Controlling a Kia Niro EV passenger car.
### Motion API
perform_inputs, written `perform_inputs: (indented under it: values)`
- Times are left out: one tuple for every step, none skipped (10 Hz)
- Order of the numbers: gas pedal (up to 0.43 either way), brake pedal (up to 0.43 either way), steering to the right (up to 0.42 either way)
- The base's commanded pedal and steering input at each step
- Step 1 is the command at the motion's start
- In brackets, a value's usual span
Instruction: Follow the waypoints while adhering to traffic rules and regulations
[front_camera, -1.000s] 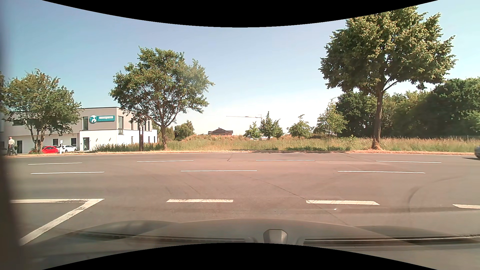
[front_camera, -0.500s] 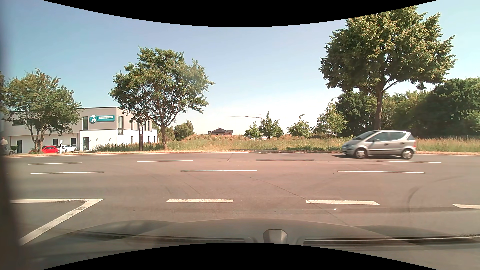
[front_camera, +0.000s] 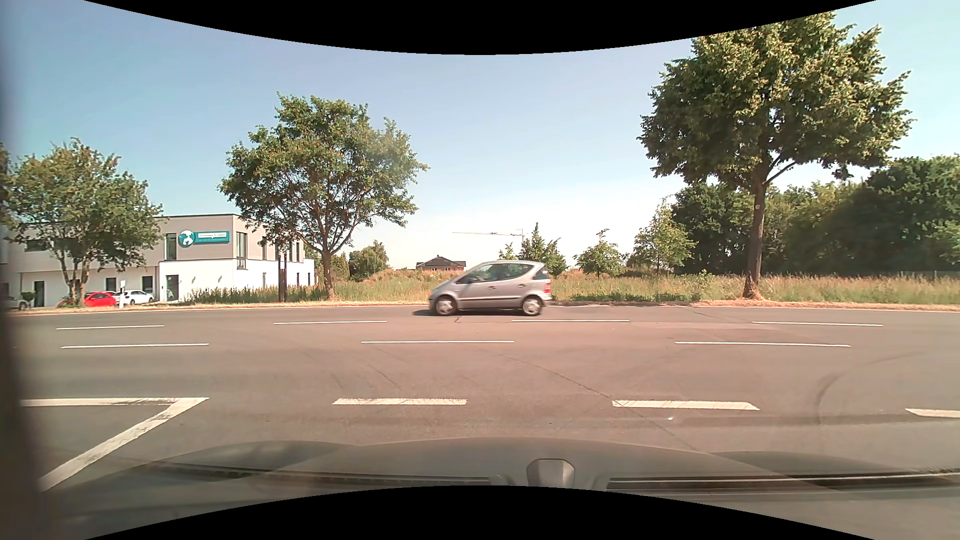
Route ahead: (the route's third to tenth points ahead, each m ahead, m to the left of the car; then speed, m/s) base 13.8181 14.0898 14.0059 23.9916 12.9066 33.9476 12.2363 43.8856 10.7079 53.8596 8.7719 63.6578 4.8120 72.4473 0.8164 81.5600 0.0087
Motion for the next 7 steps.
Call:
perform_inputs:
  values:
    - [0.0,0.213,0.019]
    - [0.0,0.207,0.019]
    - [0.0,0.207,0.019]
    - [0.0,0.207,0.019]
    - [0.0,0.213,0.019]
    - [0.0,0.207,0.019]
    - [0.0,0.213,0.019]
